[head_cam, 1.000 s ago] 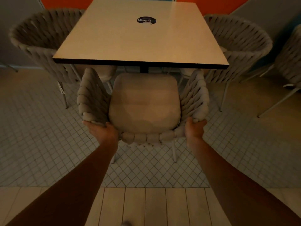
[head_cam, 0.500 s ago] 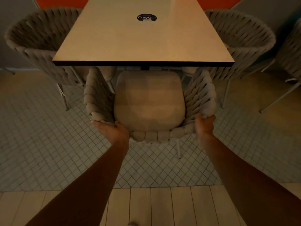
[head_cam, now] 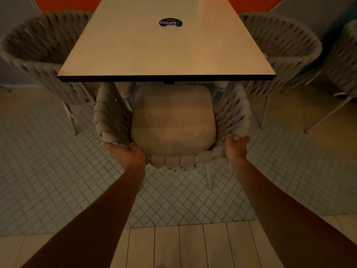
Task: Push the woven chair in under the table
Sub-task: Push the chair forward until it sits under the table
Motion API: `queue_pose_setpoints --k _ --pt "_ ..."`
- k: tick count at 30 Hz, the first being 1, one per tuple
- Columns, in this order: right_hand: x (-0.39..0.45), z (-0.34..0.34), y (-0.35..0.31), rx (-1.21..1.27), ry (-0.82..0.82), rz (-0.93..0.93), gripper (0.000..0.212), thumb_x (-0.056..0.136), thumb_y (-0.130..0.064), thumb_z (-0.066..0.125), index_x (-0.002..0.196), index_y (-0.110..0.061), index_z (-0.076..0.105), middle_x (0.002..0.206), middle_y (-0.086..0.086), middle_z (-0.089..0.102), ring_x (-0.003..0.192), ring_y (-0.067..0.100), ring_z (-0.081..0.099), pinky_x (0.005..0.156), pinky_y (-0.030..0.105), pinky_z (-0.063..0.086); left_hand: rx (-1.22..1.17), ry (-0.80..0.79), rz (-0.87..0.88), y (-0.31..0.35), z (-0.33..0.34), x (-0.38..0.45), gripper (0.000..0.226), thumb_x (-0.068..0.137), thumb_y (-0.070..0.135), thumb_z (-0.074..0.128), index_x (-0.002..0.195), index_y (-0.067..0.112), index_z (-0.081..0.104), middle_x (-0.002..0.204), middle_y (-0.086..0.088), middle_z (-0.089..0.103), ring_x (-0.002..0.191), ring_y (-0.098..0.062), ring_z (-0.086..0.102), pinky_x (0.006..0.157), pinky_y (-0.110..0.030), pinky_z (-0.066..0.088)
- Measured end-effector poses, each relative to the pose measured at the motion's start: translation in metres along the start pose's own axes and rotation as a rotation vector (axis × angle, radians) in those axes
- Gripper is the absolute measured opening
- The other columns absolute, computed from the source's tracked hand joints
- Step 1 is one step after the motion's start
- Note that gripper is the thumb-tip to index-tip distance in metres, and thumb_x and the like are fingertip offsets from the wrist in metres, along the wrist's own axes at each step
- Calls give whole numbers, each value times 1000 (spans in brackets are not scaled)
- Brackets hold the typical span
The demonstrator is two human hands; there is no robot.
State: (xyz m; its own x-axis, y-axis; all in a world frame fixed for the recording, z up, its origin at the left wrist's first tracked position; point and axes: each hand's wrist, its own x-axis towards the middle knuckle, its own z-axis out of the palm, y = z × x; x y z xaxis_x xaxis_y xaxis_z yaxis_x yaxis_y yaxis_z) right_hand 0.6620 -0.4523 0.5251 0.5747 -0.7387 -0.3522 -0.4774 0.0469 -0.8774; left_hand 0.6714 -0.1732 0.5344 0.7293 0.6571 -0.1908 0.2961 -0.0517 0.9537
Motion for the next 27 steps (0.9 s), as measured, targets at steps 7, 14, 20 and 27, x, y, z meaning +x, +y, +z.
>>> queue_pose_setpoints --k 7,14,20,27 --pt "6 -9 1 -6 -19 -8 63 90 -29 58 143 -14 30 128 21 56 95 29 57 82 38 50 -36 5 -9 -1 6 -12 89 97 3 53 159 11 -10 167 -12 6 153 -24 17 114 -26 18" --pt "16 -13 -2 -24 -35 -17 62 88 -28 58 142 -12 31 125 22 57 98 33 59 84 45 54 -21 -17 -20 1 10 -16 91 98 6 55 158 11 -13 168 -12 3 154 -25 13 123 -36 16" --pt "26 -14 -6 -33 -39 -17 61 91 -27 56 144 -11 30 129 22 56 99 31 57 81 36 47 11 11 -3 4 16 -23 88 98 3 55 158 3 -10 167 -15 4 154 -25 11 109 -18 11" --pt "17 -12 -9 -17 -20 -5 61 95 -25 55 147 -9 29 136 23 53 115 36 57 81 29 40 43 0 -19 4 15 -21 83 99 5 51 158 5 -8 168 -13 0 155 -23 10 115 -19 9"
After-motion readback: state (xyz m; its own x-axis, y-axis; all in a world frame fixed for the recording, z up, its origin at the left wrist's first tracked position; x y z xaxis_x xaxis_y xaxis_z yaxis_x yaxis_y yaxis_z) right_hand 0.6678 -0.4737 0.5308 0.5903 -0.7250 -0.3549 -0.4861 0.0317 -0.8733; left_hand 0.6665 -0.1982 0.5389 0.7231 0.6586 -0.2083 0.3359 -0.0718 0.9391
